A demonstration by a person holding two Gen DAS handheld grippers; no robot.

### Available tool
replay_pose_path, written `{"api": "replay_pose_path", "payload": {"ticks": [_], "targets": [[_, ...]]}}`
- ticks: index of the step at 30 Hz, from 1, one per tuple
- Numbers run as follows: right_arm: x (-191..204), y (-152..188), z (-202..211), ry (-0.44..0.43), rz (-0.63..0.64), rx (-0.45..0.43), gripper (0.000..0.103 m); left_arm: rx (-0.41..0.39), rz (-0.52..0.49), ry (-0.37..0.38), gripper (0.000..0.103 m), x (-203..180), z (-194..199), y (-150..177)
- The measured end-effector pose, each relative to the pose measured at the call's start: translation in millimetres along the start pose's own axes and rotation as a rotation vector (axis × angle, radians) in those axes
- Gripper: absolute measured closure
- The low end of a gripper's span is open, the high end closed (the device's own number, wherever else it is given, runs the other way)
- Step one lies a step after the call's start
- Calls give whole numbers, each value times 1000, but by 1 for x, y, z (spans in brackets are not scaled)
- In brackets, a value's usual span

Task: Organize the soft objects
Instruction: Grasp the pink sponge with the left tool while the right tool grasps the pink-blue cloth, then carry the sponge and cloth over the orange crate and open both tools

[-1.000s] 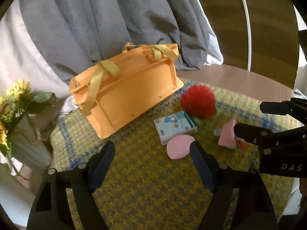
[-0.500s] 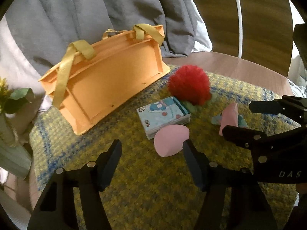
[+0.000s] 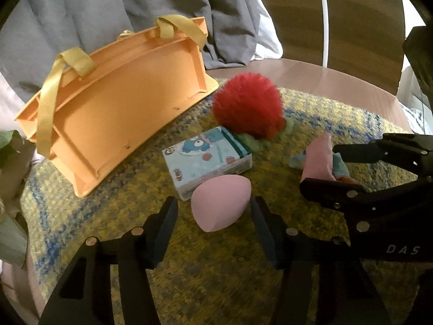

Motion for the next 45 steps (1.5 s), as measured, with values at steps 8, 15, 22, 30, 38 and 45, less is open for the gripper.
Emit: {"api": "replay_pose_path", "payload": {"ticks": [8,15,22,30,38,45], "targets": [[-4,-2,3,-25,-11,6,56,7,-24,10,52,-11,-6,-8],[-8,-6,8,-25,-4,-5,57,13,3,-42,61,-13,-6,-10],[-14,-9,12,-56,-1,-9,57,3,90,-86,62,-14,9,-8],[-22,-15,23,-109,31,-16,57,-15,232,-162,62,-20,41,-8],[-30,-33,46,-169,79,-37,57,-70,373,-234,62,-26,76,-21],[-33,-55,71,-209,115,-87,57,-133,457,-295,62,-27,107,-39]]}}
Point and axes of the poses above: each gripper's, at about its wrist camera, not at the fingertips, and z roughly against the way its jaws point, x to its left, y to its underside, the point moved 2 cm from there along -z, roughly the way its jaws point, and after that the axes turned 3 degrees about y, right-handed, at the moved point
